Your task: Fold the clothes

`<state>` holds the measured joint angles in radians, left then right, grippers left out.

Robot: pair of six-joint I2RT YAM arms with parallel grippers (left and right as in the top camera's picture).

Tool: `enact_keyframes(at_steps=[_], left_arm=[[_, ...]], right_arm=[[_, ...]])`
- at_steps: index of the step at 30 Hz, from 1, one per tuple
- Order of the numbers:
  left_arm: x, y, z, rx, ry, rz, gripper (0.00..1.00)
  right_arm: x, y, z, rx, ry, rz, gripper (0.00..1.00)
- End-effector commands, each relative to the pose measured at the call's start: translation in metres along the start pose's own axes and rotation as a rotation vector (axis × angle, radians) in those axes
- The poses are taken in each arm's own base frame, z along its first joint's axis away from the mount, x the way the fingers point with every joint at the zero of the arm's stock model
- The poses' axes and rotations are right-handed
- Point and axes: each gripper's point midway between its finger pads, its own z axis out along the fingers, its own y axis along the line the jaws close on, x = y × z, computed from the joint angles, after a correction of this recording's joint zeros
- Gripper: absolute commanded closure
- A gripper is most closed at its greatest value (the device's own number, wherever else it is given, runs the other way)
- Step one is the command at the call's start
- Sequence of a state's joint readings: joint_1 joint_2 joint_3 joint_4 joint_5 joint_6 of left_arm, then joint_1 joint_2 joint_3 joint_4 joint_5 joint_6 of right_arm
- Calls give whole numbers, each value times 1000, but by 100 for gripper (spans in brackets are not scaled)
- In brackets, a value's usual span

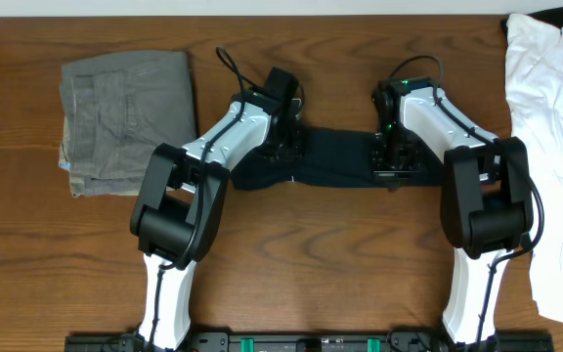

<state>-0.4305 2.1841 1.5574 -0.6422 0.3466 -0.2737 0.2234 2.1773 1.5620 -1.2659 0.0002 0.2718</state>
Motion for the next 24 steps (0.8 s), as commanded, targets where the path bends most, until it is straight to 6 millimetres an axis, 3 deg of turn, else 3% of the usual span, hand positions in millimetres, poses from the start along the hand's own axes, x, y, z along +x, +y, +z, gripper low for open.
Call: enact_keyframes(at_steps=[1, 8, 16, 24], left_arm=[[9, 23, 17, -87, 31, -22, 92], [9, 23, 17, -87, 31, -22, 92], [8, 22, 17, -87, 28, -21, 92], [8, 22, 17, -85, 25, -21, 92]], right_arm=[[-1, -15, -8, 51, -31, 45, 99], [7, -27, -14, 64, -7, 68, 99], [-12, -18, -60, -83, -177, 52, 99], [-48, -12, -50, -110, -286, 58, 93]])
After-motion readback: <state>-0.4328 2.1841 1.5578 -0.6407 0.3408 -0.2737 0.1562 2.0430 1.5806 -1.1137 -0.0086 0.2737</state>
